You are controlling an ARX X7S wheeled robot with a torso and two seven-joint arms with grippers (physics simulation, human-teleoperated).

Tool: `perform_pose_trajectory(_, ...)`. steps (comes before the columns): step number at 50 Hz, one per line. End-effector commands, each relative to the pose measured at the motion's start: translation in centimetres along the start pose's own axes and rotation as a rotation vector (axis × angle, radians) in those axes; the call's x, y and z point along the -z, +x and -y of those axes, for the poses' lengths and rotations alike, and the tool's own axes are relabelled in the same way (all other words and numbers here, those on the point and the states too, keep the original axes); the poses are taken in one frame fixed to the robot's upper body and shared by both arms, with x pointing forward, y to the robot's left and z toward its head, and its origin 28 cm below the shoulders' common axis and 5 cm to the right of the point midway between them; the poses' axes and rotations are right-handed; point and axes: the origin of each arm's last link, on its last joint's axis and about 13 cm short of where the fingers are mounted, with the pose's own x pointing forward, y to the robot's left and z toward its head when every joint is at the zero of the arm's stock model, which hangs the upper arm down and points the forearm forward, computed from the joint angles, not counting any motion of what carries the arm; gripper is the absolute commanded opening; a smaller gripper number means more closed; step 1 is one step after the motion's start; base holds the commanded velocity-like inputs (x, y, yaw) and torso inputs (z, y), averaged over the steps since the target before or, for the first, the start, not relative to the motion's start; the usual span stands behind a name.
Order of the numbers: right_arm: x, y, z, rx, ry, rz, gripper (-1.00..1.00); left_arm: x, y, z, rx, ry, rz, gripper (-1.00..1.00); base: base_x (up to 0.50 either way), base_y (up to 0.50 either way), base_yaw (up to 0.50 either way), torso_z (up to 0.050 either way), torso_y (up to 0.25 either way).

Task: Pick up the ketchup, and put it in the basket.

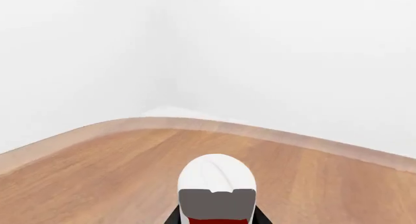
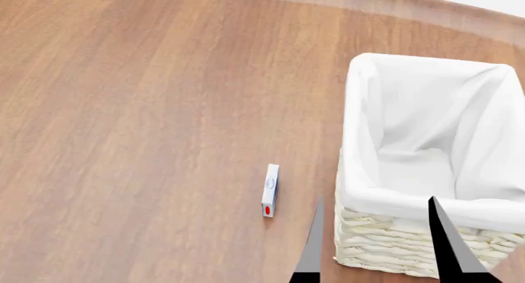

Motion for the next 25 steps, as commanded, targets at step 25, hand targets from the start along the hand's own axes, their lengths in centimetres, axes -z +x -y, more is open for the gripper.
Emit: perform_pose_trajectory(25, -0.4, 0.0, 0.1, 0.005, -0.005, 0.009, 1.00, -9.0, 4.9, 4.5, 0.542, 0.055, -0.061, -1.00, 0.00, 0.00, 0.00, 0.000, 0.000)
